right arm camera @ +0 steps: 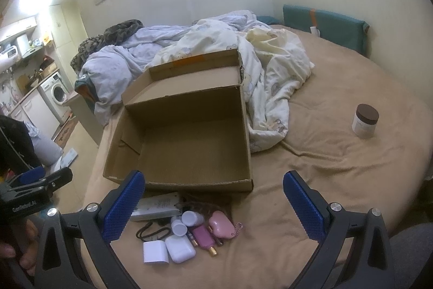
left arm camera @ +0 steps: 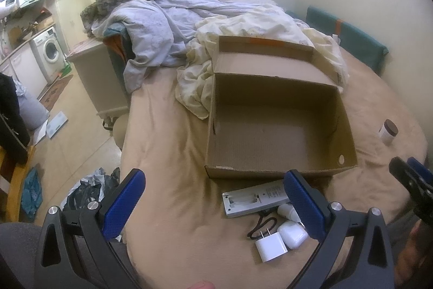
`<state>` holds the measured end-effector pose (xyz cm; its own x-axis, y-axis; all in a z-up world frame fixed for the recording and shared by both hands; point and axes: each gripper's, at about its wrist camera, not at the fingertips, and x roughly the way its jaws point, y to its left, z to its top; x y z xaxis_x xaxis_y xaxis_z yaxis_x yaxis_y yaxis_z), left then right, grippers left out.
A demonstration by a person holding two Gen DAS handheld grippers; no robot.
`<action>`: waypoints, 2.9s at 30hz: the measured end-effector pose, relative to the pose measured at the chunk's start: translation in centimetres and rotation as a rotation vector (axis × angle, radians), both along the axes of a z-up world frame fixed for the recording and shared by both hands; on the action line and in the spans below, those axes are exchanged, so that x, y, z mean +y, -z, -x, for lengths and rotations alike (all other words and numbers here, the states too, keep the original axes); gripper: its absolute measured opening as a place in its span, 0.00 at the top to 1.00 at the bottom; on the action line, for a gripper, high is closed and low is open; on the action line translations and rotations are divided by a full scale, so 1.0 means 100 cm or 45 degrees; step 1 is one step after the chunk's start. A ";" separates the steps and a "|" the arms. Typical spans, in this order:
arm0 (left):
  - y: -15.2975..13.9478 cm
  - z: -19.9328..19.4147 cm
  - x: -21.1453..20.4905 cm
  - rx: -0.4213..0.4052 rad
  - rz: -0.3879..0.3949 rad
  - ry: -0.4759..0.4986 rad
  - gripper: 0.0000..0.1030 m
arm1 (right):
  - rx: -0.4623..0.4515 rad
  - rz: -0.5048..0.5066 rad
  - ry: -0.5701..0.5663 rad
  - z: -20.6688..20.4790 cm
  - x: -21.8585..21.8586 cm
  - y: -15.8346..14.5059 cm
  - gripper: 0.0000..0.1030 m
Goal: Organize rigid objects
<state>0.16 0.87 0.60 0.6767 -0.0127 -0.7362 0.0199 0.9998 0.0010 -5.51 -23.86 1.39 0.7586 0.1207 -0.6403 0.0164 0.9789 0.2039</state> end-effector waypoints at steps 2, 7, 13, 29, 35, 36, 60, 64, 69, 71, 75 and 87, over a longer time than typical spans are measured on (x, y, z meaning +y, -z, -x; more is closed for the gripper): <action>0.000 0.000 0.000 0.005 0.003 0.003 0.01 | -0.002 0.003 -0.001 0.000 0.000 0.000 0.00; 0.003 0.000 -0.003 0.007 0.002 0.003 0.01 | -0.009 0.008 0.004 0.001 -0.002 0.000 0.00; 0.008 -0.003 -0.004 0.063 0.048 0.042 0.01 | -0.007 0.007 0.007 0.001 -0.003 0.000 0.00; 0.087 -0.018 -0.038 0.556 0.027 0.084 0.01 | 0.042 -0.041 0.072 -0.002 -0.015 0.006 0.00; 0.132 -0.017 -0.050 0.773 0.050 0.067 0.02 | 0.044 -0.030 0.066 -0.004 -0.016 0.005 0.00; 0.137 -0.017 -0.050 0.787 0.044 0.056 0.02 | 0.054 -0.028 0.074 -0.005 -0.017 0.006 0.00; 0.186 -0.022 -0.085 0.943 0.058 0.093 0.21 | 0.227 -0.128 0.137 -0.021 -0.032 0.029 0.00; 0.197 -0.016 -0.080 0.927 0.017 0.104 0.37 | 0.245 -0.162 0.170 -0.020 -0.041 0.032 0.00; 0.201 -0.010 -0.088 0.890 -0.050 0.115 0.63 | 0.276 -0.197 0.181 -0.022 -0.047 0.037 0.00; 0.197 -0.010 -0.088 0.887 -0.042 0.118 0.63 | 0.297 -0.224 0.145 -0.024 -0.048 0.039 0.00; 0.186 -0.016 -0.093 0.858 -0.075 0.136 0.63 | 0.423 -0.366 0.030 -0.040 -0.058 0.053 0.00; 0.159 -0.008 -0.046 0.832 -0.036 0.006 0.63 | 0.859 -0.248 -0.176 -0.084 -0.002 0.133 0.25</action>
<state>1.01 -3.76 -15.26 0.0897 0.0109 -0.9959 0.0301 0.9995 0.0136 2.91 -24.10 -11.94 0.1744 0.3471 -0.9215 0.0786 0.9279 0.3644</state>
